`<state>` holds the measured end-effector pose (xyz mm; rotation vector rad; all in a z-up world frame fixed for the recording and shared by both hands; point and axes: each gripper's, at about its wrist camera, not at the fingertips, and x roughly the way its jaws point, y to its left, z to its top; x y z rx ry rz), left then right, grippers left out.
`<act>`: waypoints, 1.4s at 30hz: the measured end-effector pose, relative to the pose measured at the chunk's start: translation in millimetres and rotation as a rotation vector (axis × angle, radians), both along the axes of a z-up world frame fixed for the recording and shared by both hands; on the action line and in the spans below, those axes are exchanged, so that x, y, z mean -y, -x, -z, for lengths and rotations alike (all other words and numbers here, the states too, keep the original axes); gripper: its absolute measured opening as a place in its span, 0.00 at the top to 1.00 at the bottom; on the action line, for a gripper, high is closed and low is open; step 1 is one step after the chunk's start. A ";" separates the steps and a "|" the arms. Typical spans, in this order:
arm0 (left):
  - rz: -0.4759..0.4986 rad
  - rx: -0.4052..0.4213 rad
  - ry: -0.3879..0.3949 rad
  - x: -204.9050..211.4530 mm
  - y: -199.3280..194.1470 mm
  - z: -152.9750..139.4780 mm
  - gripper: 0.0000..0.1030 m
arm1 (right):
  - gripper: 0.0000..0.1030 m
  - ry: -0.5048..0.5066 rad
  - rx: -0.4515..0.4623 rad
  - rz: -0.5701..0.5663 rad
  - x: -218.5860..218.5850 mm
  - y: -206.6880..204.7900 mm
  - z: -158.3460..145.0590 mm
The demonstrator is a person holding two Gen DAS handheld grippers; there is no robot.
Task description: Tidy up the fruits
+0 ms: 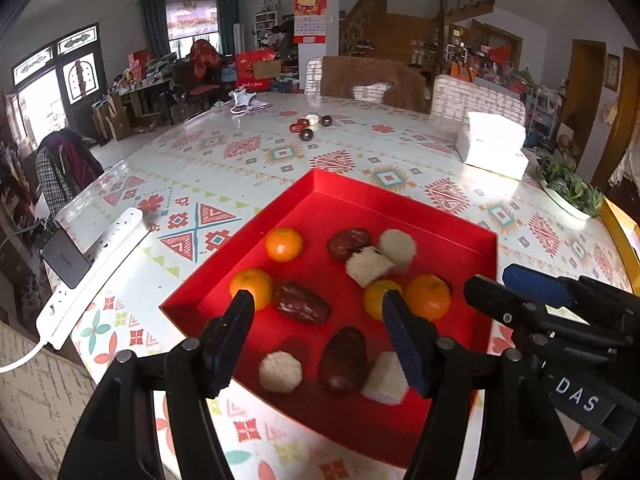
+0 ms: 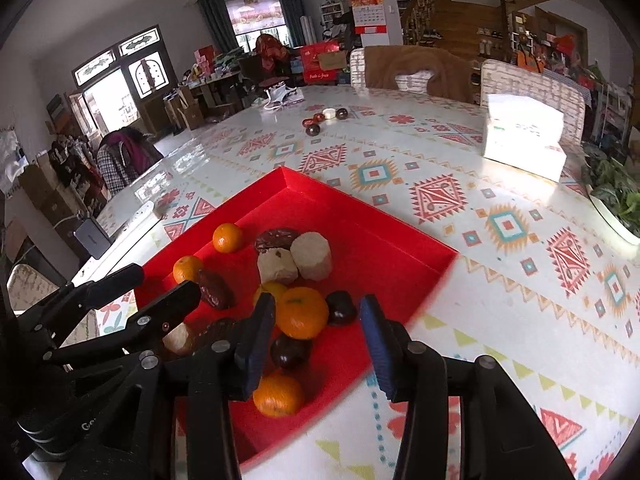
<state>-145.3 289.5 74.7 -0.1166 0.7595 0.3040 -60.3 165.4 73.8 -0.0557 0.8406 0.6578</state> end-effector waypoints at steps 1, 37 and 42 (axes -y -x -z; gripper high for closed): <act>0.003 -0.001 -0.004 3.0 1.1 -0.6 0.35 | 0.52 -0.005 0.001 0.006 4.1 1.3 -1.1; 0.104 -0.012 -0.109 124.4 24.4 9.0 0.17 | 0.37 -0.068 -0.026 0.232 153.0 43.4 24.2; 0.075 0.009 -0.099 114.5 22.8 7.2 0.17 | 0.36 -0.055 -0.043 0.223 147.1 39.2 31.5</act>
